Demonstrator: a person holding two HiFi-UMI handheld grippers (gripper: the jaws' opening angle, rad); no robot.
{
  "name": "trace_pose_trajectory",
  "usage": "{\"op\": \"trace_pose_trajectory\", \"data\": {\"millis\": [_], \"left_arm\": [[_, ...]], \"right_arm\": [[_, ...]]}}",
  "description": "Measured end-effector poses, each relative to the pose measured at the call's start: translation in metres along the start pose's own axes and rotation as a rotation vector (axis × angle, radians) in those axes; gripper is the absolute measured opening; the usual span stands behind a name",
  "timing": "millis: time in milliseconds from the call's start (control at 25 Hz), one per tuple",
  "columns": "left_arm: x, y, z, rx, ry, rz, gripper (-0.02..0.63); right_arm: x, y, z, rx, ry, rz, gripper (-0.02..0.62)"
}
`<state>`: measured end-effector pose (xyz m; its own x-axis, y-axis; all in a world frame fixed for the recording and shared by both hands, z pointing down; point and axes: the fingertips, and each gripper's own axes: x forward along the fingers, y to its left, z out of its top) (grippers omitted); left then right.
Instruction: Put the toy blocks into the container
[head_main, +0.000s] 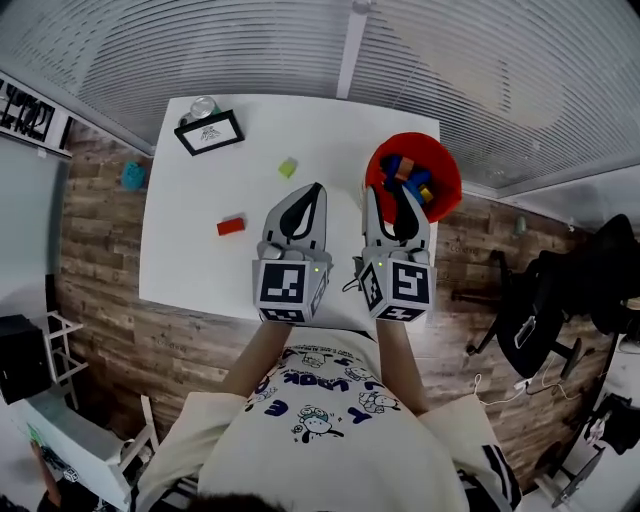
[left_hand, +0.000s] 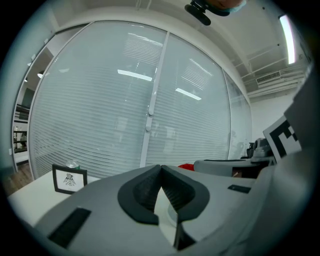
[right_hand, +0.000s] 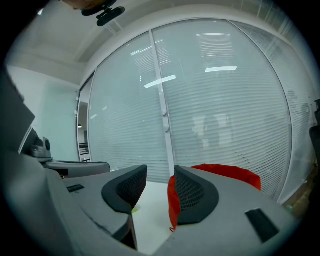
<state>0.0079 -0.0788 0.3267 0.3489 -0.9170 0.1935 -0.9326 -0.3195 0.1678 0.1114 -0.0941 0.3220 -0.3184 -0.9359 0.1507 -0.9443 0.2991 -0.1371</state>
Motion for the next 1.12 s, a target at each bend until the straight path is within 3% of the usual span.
{"op": "trace_pose_trajectory", "data": {"millis": [560,1120], "left_arm": [[-0.048,0.060,-0.007,-0.027,0.003,0.173,0.031],[-0.077,0.080,-0.038,-0.072,0.057,0.241,0.031]], "right_arm": [[0.018,0.078,-0.023,-0.003,0.068,0.192,0.166],[0.009,0.109,-0.067,0.005,0.173,0.254,0.166]]}}
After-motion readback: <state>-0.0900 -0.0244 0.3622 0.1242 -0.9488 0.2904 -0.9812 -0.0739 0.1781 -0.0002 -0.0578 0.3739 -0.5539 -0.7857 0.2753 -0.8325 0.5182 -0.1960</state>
